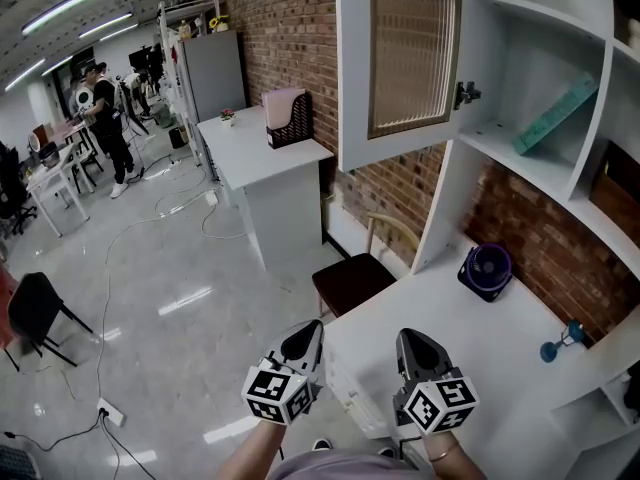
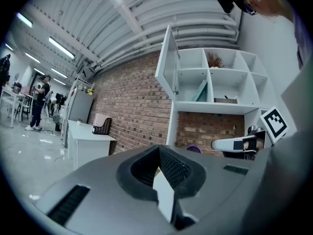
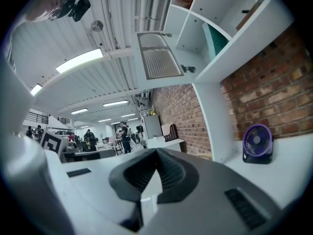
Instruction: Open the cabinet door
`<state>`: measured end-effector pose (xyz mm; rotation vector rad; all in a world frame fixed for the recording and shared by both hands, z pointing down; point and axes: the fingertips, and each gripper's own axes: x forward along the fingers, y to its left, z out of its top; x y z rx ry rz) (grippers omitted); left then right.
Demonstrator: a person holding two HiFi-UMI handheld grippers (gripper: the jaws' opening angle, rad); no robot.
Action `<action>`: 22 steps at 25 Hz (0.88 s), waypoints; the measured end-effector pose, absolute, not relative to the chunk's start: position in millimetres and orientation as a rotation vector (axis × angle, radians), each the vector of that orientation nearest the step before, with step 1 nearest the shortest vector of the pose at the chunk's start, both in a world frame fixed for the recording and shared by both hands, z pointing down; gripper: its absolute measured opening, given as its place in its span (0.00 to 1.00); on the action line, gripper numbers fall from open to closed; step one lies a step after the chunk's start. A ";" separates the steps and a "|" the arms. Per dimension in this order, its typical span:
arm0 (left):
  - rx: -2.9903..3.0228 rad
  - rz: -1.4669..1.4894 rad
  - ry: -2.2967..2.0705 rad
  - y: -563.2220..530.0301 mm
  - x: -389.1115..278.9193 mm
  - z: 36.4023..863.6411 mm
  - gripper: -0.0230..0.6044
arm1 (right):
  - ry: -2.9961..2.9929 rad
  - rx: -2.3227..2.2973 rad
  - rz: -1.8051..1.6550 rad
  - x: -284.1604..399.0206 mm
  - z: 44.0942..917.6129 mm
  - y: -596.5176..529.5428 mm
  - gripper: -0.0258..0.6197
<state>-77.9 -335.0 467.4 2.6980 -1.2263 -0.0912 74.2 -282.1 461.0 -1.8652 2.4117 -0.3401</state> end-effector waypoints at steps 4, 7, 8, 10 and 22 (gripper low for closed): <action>2.698 -0.085 -1.233 -332.7 -78.7 469.3 0.04 | 2.425 -1.867 -0.314 73.2 459.8 -281.0 0.04; 2.702 -0.088 -1.240 -332.9 -78.6 467.3 0.04 | 2.429 -1.870 -0.299 73.1 458.4 -282.0 0.04; 2.703 -0.089 -1.242 -332.8 -78.6 466.6 0.04 | 2.431 -1.869 -0.296 72.9 458.4 -282.2 0.04; 2.705 -0.092 -1.247 -332.3 -78.6 465.3 0.04 | 2.435 -1.868 -0.290 72.5 458.3 -282.4 0.04; 2.699 -0.095 -1.254 -330.6 -79.4 464.7 0.04 | 2.437 -1.877 -0.289 72.0 459.2 -280.9 0.04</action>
